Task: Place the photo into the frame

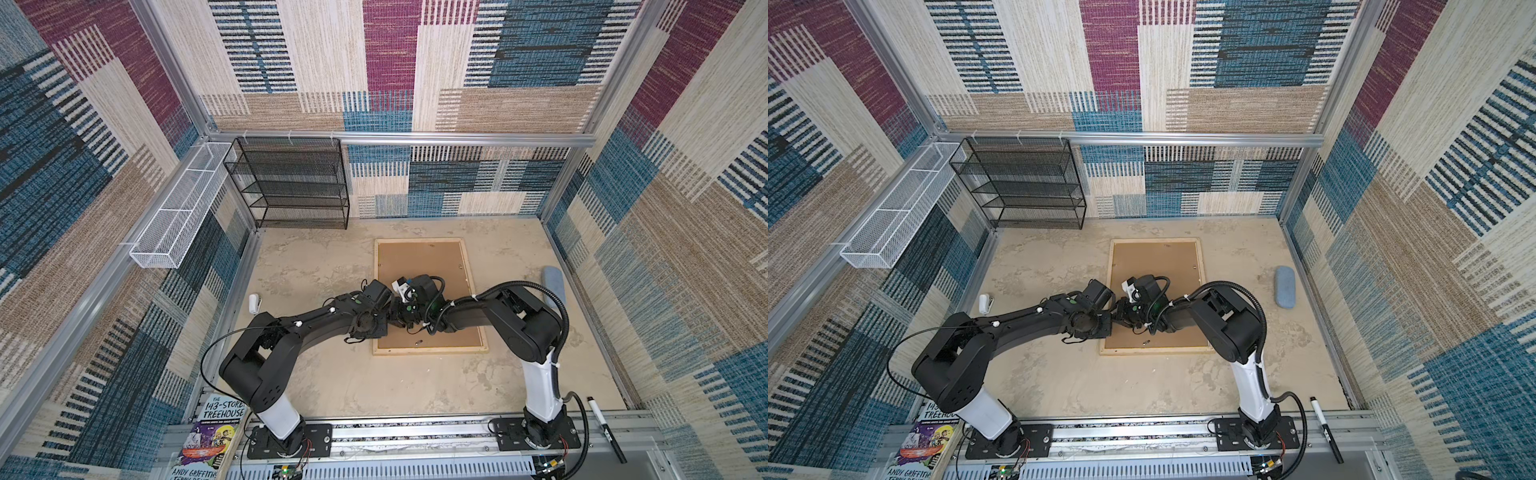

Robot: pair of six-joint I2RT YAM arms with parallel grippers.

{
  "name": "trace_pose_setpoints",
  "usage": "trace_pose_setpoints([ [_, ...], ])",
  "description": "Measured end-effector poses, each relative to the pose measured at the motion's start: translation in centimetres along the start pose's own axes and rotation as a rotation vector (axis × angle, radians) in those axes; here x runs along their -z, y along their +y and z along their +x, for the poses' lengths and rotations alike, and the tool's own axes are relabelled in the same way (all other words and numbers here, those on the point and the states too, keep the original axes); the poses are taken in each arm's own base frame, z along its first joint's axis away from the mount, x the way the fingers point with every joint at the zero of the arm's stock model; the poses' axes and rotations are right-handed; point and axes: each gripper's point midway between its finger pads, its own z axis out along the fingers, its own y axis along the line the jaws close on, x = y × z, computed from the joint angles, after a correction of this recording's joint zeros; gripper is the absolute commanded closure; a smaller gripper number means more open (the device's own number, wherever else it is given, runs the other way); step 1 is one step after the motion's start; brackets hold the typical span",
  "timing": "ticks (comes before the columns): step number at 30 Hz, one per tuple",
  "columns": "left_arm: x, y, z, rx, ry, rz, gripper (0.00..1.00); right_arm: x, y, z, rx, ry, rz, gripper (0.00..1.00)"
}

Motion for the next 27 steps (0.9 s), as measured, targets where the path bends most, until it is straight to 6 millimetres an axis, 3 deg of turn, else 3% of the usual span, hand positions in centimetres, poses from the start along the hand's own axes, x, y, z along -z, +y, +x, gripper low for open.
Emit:
trace_pose_setpoints([
  [27,-0.3,0.1,-1.3,-0.014,-0.080,0.001,1.00,-1.0,-0.1,-1.8,-0.051,-0.049,0.039,0.72],
])
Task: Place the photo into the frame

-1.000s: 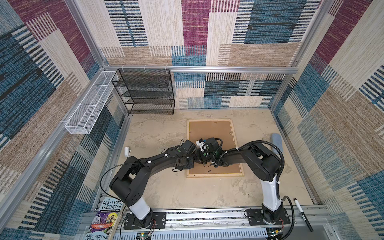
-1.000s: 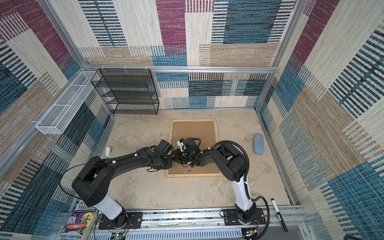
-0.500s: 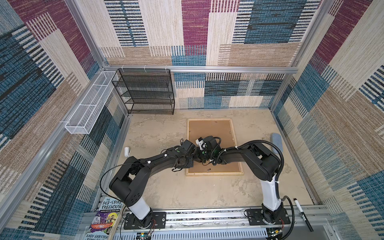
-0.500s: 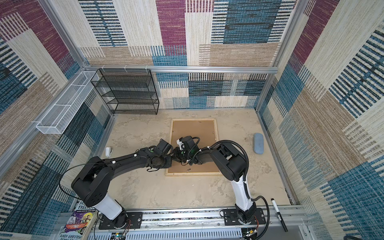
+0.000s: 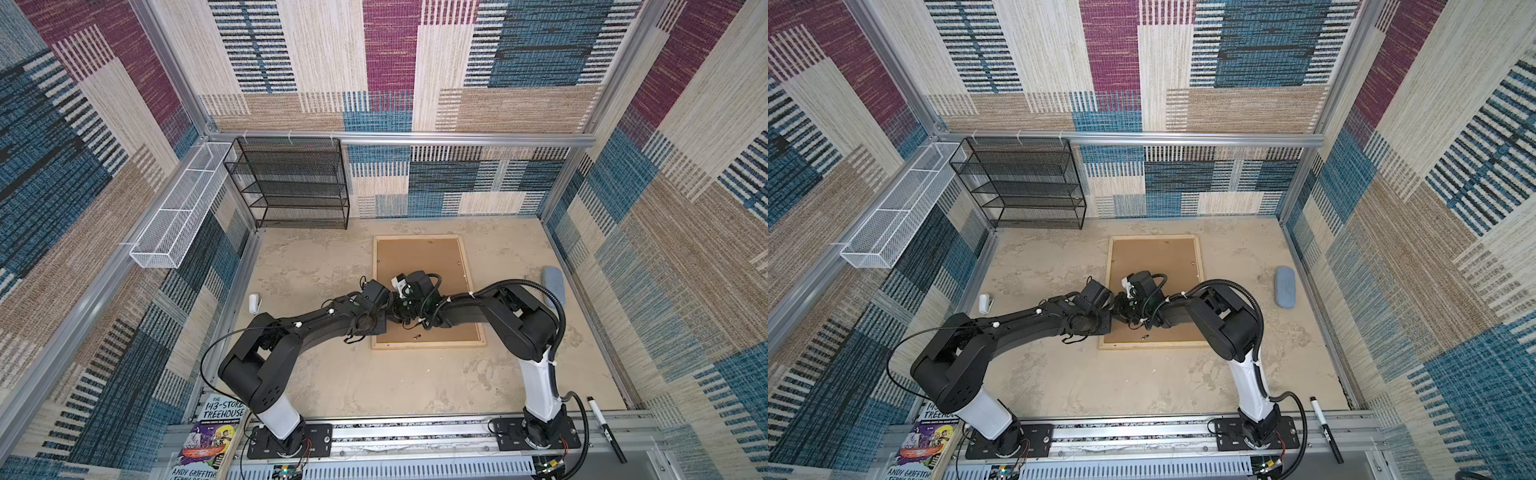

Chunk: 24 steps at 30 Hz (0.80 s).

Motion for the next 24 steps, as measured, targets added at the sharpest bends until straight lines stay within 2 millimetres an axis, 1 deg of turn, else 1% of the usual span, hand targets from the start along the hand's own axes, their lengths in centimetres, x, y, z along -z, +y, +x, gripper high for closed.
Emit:
trace_pose_setpoints([
  [12,0.02,0.63,-0.45,0.001,-0.035,-0.030,1.00,-0.71,0.14,-0.46,-0.020,-0.004,-0.030,0.72],
  [17,0.05,0.64,-0.47,0.002,-0.039,-0.028,1.00,-0.80,-0.13,-0.45,-0.032,0.008,-0.037,0.72],
  [24,0.11,0.94,-0.56,0.003,-0.047,-0.044,1.00,-0.72,0.45,-0.48,-0.008,0.019,-0.071,0.70],
])
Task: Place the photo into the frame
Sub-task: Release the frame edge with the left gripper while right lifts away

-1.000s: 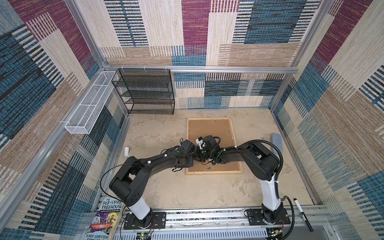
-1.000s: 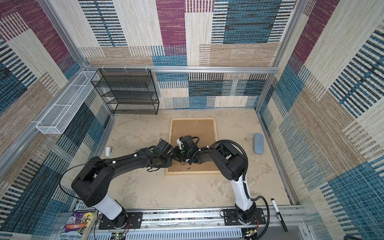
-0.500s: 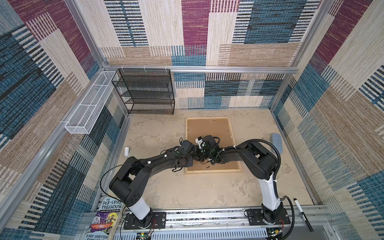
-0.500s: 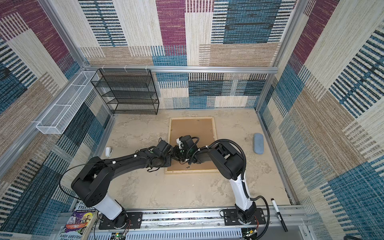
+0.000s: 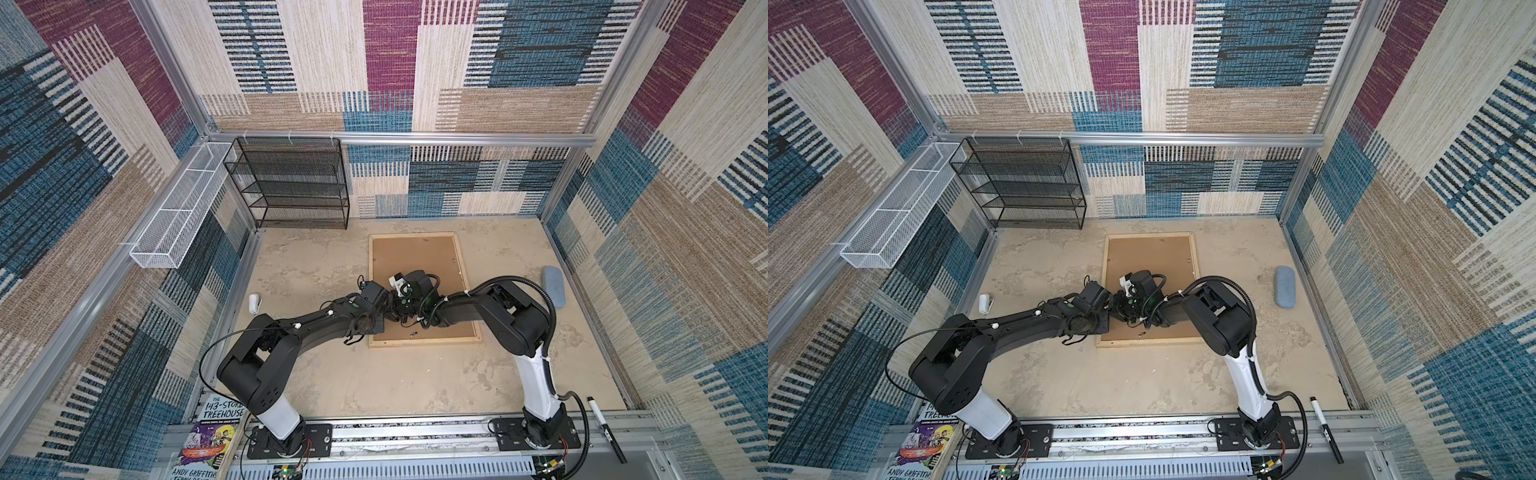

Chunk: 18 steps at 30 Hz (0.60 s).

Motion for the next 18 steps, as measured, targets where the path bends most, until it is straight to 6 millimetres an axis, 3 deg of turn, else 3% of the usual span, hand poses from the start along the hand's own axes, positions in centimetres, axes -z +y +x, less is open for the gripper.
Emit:
trace_pose_setpoints([
  [3,0.4,-0.3,0.1,0.003,0.015,0.019,1.00,1.0,0.3,0.5,0.064,-0.015,-0.005,0.69],
  [12,1.4,-0.7,-0.2,-0.024,0.053,0.039,1.00,4.2,2.7,-1.5,0.209,-0.143,0.014,0.67],
  [15,1.5,-0.7,-0.2,-0.036,0.057,0.033,0.90,5.0,3.2,-2.2,0.233,-0.161,0.015,0.67],
  [18,1.7,-0.3,-0.3,-0.044,0.050,0.018,0.86,6.8,2.9,-4.4,0.243,-0.220,0.045,0.66],
])
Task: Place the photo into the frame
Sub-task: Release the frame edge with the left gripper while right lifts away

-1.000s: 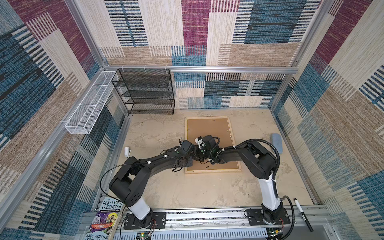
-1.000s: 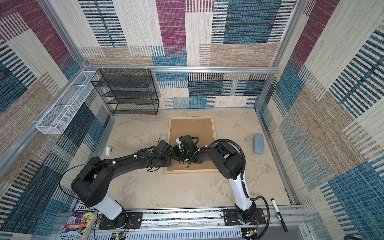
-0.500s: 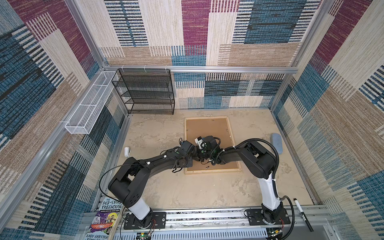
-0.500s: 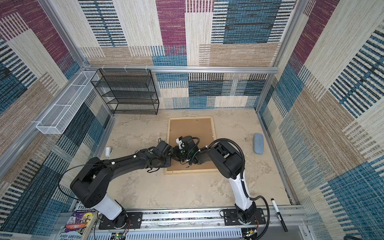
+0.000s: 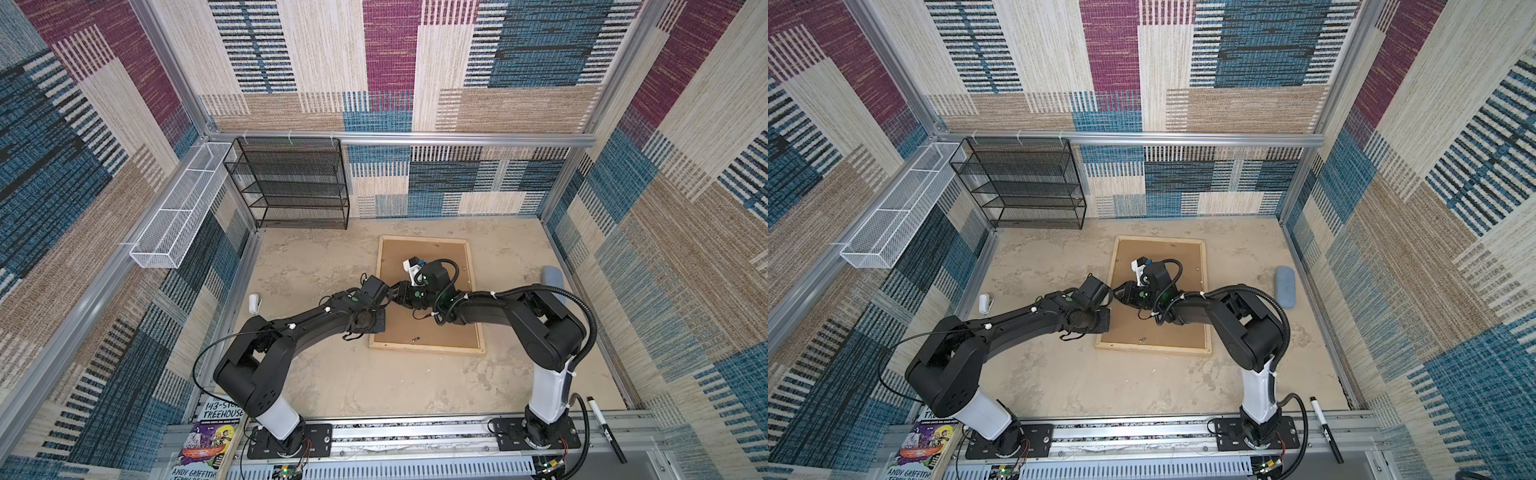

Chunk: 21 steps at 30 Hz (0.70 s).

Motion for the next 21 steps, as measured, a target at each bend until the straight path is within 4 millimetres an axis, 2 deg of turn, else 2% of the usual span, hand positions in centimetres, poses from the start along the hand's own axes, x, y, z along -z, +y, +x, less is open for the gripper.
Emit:
trace_pose_setpoints([
  [6,0.1,0.1,0.2,-0.004,0.001,-0.002,0.74,2.5,-2.4,-4.7,0.028,-0.088,0.064,0.65],
  [7,0.2,0.2,0.2,-0.004,0.002,-0.002,0.71,2.9,-2.8,-5.4,0.032,-0.097,0.077,0.61],
  [10,0.4,0.2,0.2,-0.003,-0.004,-0.001,0.66,3.6,-3.5,-8.0,0.069,-0.126,0.107,0.59],
  [11,0.5,0.3,0.2,-0.003,-0.005,-0.001,0.65,3.7,-3.6,-9.0,0.084,-0.135,0.116,0.54],
  [17,1.8,0.5,0.6,-0.004,-0.023,0.014,0.64,2.9,-7.3,-16.0,0.208,-0.174,0.281,0.48],
  [19,2.4,0.4,1.2,-0.012,-0.028,0.027,0.65,2.5,-9.0,-18.4,0.245,-0.171,0.347,0.46],
  [21,2.8,-0.2,2.6,-0.026,-0.012,0.056,0.66,2.1,-10.8,-20.9,0.275,-0.172,0.407,0.44],
])
